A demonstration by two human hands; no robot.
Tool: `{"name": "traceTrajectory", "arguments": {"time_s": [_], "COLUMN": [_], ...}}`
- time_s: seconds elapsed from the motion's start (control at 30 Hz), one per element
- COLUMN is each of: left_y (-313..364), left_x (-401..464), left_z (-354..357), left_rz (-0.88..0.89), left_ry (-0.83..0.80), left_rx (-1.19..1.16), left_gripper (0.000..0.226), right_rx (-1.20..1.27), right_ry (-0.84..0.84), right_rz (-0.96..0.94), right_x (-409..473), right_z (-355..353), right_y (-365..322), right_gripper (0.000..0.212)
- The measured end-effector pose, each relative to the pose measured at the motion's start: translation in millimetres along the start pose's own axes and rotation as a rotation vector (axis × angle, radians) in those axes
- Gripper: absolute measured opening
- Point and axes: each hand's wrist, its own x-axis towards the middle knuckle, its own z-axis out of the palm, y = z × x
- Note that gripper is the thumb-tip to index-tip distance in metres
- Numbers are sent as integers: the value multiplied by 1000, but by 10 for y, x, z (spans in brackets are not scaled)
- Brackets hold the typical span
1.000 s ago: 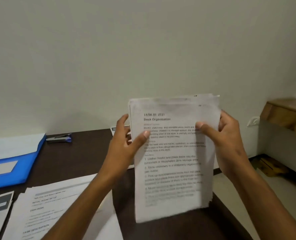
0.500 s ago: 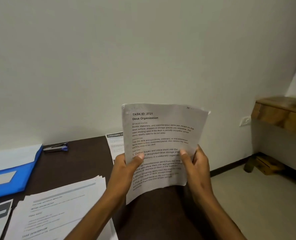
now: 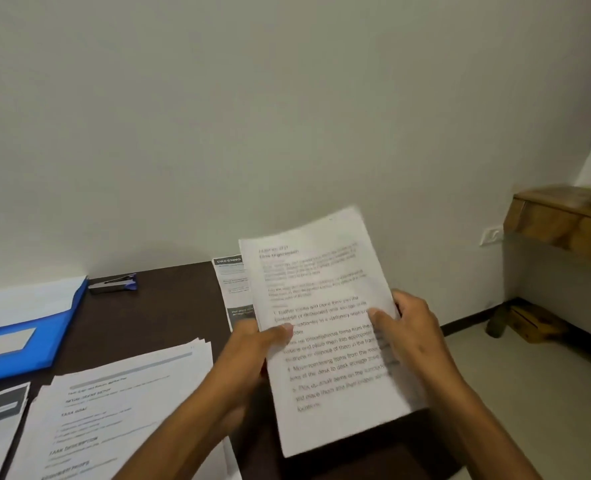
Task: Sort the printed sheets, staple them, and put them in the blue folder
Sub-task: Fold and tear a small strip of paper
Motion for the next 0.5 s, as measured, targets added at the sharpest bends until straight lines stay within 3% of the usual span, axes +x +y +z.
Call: {"name": "traceTrajectory", "arguments": {"time_s": [0.17,0.5], "left_y": [-323,-533], "left_x": [-14,-126], "left_z": [-207,-224], "left_rz": [-48,59], "left_ry": [98,178], "left_rx": [222,501], "left_gripper": [21,29], "right_rx": [-211,-544], "right_ry": [-149,-208], "right_rz": [138,18], "right_x": [-133,-231], "right_z": [81,110], "right_y": [469,575], "right_gripper": [3,15]}}
